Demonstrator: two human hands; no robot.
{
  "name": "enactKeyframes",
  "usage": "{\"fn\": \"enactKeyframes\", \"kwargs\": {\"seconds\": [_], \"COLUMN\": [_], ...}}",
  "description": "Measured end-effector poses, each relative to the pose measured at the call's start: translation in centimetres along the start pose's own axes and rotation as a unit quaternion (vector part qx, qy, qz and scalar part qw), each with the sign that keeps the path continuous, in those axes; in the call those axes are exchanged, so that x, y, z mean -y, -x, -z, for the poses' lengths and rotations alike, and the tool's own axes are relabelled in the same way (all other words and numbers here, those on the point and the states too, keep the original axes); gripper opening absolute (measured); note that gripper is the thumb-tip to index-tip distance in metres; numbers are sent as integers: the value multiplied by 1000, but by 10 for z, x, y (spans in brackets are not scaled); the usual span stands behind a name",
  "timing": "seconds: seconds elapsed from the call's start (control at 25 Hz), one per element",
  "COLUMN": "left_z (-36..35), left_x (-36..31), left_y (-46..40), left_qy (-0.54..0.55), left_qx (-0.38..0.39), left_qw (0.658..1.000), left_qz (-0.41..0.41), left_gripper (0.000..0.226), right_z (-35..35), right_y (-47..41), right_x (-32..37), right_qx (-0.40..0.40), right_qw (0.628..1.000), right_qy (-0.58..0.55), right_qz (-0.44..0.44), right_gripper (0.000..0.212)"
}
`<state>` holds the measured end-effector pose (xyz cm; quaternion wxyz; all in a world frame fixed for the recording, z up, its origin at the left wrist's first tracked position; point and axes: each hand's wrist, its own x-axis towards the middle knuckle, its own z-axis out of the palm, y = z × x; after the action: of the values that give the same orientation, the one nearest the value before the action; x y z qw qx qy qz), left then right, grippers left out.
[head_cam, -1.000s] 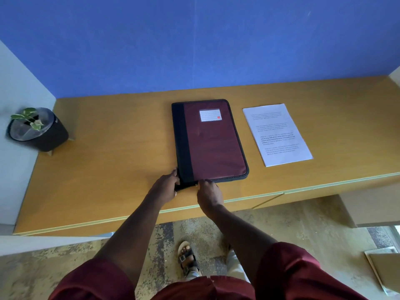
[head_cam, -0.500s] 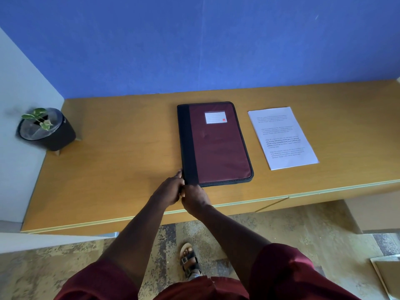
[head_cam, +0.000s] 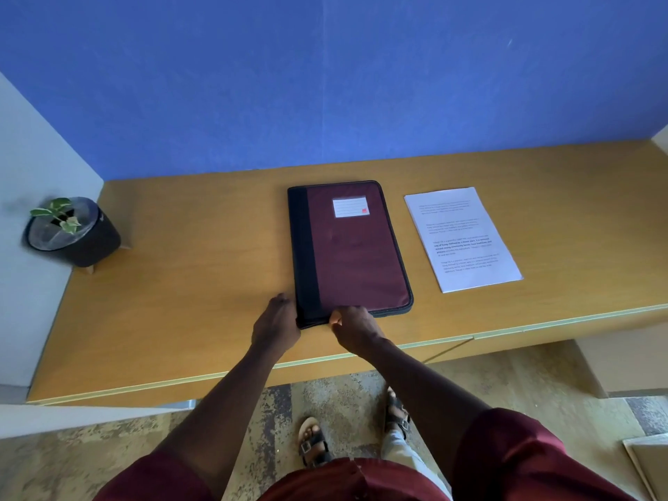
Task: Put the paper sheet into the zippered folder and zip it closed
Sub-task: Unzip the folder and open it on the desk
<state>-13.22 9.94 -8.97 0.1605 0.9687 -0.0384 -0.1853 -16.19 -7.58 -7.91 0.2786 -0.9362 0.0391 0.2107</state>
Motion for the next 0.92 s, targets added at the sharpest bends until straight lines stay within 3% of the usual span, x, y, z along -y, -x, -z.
{"fn": "enactKeyframes", "kwargs": {"seconds": [0.08, 0.24, 0.72, 0.92], "left_z": [-4, -11, -28, -30], "left_x": [-9, -27, -118, -154], "left_y": [-1, -10, -66, -94], "left_qy": [14, 6, 3, -17], "left_qx": [-41, -95, -55, -32], "left_qw": [999, 995, 997, 998], "left_qz": [24, -19, -45, -48], "left_gripper": [39, 47, 61, 68], "right_z": [16, 44, 109, 130], "right_y": [0, 0, -31, -55], "right_x": [-15, -43, -112, -131], "right_qx": [-17, -44, -92, -62], "right_qw": [1000, 998, 994, 997], "right_qy": [4, 22, -23, -37], "right_qz": [-14, -28, -54, -24], "right_gripper": [22, 25, 26, 50]}}
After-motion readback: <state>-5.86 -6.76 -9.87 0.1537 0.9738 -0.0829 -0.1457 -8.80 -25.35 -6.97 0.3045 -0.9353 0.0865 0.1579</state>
